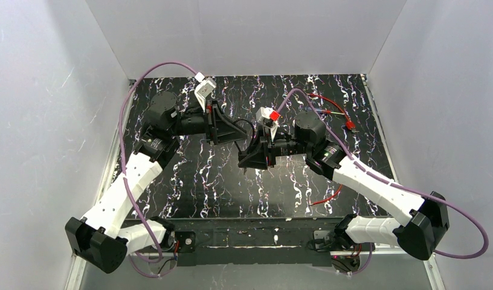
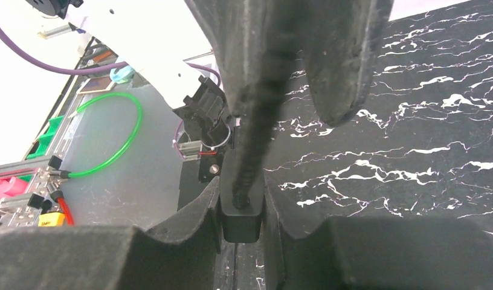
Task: Lock with the key
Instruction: Lock the lock.
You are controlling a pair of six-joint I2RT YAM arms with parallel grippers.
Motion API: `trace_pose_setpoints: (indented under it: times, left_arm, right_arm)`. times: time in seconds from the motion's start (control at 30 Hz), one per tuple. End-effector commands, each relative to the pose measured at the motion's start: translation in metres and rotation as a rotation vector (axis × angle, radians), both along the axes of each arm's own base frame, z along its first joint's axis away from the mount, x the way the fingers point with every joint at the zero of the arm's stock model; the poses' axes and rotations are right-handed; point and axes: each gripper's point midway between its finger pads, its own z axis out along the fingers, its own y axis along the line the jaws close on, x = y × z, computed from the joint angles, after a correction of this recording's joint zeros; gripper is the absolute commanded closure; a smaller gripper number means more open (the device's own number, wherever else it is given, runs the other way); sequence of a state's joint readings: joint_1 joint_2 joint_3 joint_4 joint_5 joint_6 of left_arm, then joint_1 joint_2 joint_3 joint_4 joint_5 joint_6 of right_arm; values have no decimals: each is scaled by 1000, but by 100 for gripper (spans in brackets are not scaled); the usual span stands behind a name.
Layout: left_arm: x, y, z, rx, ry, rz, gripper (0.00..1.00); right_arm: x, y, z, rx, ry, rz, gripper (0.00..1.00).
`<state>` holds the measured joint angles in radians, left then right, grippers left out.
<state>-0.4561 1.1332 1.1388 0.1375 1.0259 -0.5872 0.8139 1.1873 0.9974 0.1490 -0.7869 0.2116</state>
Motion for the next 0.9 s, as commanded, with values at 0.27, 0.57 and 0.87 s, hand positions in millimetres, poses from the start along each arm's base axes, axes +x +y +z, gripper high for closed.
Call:
trace_pose_setpoints:
  times: [0.27, 0.57, 0.87]
  left_arm:
    - [-4, 8, 7, -44, 4, 37, 100]
    - [-5, 10, 9, -51, 5, 42, 100]
    - [-8, 10, 8, -53, 7, 31, 100]
  right_arm:
    - [1, -6, 24, 56, -6, -39, 37]
    - [-2, -6, 22, 79, 50, -33, 41]
    - [-7, -4, 31, 110, 73, 0, 46]
